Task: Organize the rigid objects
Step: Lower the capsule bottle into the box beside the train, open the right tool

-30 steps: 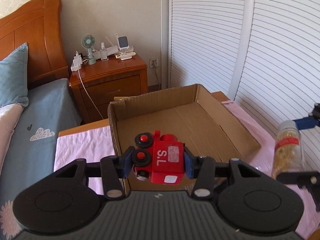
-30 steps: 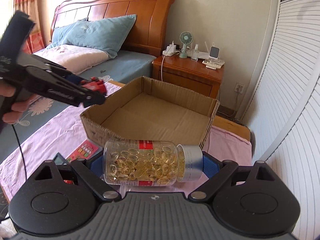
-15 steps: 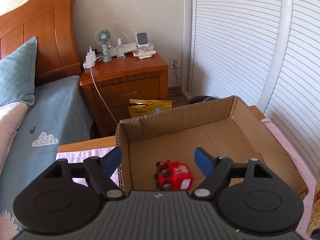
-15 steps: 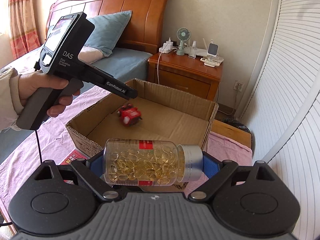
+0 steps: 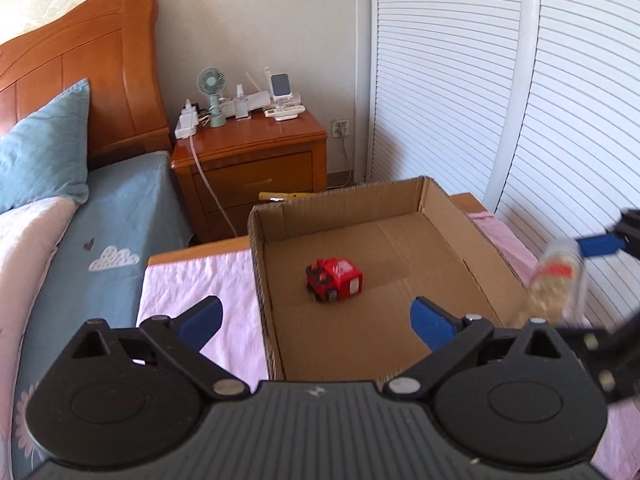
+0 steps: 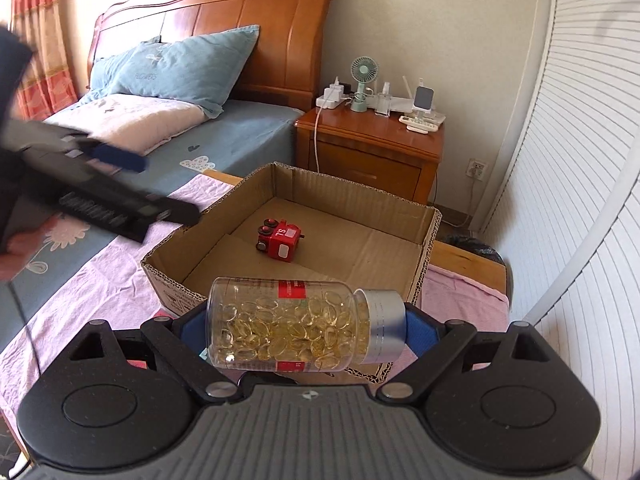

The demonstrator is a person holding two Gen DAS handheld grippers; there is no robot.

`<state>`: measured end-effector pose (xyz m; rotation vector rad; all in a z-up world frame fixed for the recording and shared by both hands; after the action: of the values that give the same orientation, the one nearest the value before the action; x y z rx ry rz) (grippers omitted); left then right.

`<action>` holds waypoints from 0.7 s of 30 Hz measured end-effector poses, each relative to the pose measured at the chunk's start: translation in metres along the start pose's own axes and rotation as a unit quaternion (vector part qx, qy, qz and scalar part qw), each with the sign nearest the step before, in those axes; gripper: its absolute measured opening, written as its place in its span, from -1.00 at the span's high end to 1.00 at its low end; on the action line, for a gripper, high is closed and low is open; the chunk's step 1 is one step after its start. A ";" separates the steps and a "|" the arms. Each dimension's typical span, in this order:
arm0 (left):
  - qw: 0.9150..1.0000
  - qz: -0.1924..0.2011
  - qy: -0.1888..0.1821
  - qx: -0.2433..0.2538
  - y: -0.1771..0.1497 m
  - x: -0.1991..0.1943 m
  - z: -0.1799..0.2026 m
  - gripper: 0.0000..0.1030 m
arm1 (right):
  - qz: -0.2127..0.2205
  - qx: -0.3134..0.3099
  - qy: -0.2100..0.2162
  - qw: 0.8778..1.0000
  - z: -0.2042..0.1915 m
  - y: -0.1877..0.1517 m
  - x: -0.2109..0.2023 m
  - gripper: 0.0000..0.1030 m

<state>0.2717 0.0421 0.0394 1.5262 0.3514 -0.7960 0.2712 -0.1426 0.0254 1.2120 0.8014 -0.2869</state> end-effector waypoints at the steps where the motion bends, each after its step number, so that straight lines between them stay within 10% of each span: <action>1: 1.000 0.000 0.002 -0.004 -0.008 -0.006 0.002 -0.95 | -0.003 0.004 -0.001 1.000 0.000 0.001 0.002 -0.86; 21: 0.998 0.015 0.052 -0.040 -0.108 -0.044 0.023 -0.97 | -0.065 0.061 -0.042 0.995 0.014 0.034 0.086 -0.86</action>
<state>0.1636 0.0457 -0.0108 1.4979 0.4328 -0.6729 0.3575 -0.1254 -0.0069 1.2558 0.8002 -0.4970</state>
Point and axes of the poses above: each gripper's, at about its wrist camera, not at the fingertips, and x roughly the way its jaws point, z to its right, y to its top, the point moved 5 cm from there along x, roughly the way its jaws point, and after that the axes turned 8 degrees about -y, right-handed, at the moved point
